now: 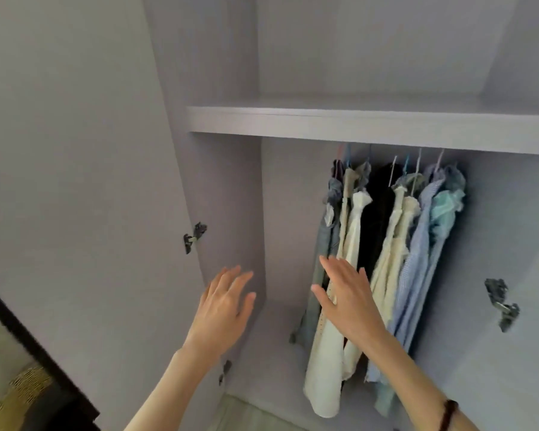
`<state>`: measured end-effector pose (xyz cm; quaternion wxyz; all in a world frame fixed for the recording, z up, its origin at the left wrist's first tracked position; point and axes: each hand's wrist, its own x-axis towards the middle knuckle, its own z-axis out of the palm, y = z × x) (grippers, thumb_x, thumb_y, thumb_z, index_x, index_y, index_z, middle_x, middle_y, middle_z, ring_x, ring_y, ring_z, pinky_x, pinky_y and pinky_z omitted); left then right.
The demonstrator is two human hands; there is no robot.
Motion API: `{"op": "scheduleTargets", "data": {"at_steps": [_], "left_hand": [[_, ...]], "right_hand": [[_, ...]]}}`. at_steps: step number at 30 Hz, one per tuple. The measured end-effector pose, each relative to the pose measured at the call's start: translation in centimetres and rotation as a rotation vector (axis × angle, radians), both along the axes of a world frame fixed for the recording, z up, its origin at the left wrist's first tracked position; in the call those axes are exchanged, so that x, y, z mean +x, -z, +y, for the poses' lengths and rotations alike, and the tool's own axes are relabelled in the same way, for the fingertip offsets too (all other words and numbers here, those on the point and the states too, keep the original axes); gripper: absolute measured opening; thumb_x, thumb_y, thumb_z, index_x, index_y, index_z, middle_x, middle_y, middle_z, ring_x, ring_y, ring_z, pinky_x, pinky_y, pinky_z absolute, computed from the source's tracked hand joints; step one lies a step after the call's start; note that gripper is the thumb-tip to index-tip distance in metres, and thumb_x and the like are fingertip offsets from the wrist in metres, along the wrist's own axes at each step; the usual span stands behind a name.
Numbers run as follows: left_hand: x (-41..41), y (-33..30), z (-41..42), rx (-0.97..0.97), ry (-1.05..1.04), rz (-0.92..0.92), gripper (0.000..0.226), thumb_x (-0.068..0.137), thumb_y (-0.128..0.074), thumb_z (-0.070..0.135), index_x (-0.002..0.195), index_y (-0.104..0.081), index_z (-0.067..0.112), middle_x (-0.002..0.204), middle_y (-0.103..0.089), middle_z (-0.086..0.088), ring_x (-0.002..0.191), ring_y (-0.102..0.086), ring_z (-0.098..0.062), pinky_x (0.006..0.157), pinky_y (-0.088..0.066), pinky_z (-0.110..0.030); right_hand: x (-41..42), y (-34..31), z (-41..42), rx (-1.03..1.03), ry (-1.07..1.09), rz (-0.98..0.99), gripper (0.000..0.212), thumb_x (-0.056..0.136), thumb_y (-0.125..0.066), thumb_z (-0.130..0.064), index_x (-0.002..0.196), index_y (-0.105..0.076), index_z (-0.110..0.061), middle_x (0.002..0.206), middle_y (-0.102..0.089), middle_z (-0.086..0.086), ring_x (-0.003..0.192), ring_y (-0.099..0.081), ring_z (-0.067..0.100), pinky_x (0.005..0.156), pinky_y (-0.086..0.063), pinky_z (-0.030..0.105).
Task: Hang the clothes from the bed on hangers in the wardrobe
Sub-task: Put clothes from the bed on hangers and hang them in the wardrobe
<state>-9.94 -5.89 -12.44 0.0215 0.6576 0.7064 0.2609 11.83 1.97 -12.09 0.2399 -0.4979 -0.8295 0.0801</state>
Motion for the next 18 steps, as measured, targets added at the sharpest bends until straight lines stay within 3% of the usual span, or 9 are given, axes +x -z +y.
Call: {"op": "scheduleTargets", "data": {"at_steps": [5, 8, 10, 13, 18], "left_hand": [[2.1, 1.3, 6.4, -0.023, 0.194, -0.029, 0.073, 0.082, -0.013, 0.056, 0.133, -0.048, 0.017, 0.137, -0.045, -0.002, 0.131, -0.037, -0.023, 0.103, -0.033, -0.038], [3.6, 2.0, 9.9, -0.036, 0.285, -0.075, 0.057, 0.091, -0.02, 0.048, 0.133, -0.047, 0.019, 0.135, -0.047, 0.0, 0.127, -0.04, -0.021, 0.102, -0.034, -0.035], [4.3, 2.3, 12.2, -0.045, 0.334, -0.11, 0.04, 0.099, -0.03, 0.03, 0.134, -0.045, 0.019, 0.137, -0.045, 0.002, 0.128, -0.038, -0.018, 0.104, -0.033, -0.034], [4.8, 2.5, 15.5, -0.014, 0.361, -0.145, 0.037, 0.1, -0.035, 0.017, 0.135, -0.045, 0.016, 0.138, -0.045, 0.001, 0.128, -0.038, -0.016, 0.106, -0.029, -0.027], [4.9, 1.9, 22.4, -0.043, 0.35, -0.117, 0.038, 0.1, -0.034, 0.015, 0.137, -0.041, 0.014, 0.141, -0.042, -0.001, 0.128, -0.039, -0.017, 0.106, -0.03, -0.026]], "right_hand": [[2.8, 0.5, 1.8, -0.057, 0.163, 0.029, 0.055, 0.098, -0.034, -0.042, 0.148, -0.016, -0.025, 0.155, -0.017, -0.002, 0.144, -0.006, 0.015, 0.116, 0.001, 0.036], [3.7, 0.3, 4.0, -0.037, 0.212, 0.036, 0.055, 0.098, -0.036, -0.038, 0.147, -0.017, -0.024, 0.155, -0.018, 0.0, 0.144, -0.006, 0.016, 0.114, 0.003, 0.031], [3.8, 0.1, 6.0, -0.028, 0.202, 0.048, 0.055, 0.098, -0.037, -0.036, 0.147, -0.017, -0.022, 0.155, -0.017, 0.002, 0.144, -0.006, 0.016, 0.115, 0.001, 0.03], [3.5, -0.5, 9.9, -0.014, 0.157, 0.096, 0.054, 0.098, -0.041, -0.032, 0.147, -0.021, -0.019, 0.155, -0.016, 0.003, 0.144, -0.005, 0.017, 0.116, -0.009, 0.03], [3.1, -2.3, 19.1, 0.091, 0.133, -0.024, 0.053, 0.098, -0.041, -0.031, 0.146, -0.025, -0.016, 0.154, -0.02, 0.007, 0.144, -0.01, 0.02, 0.116, -0.003, 0.038]]}}
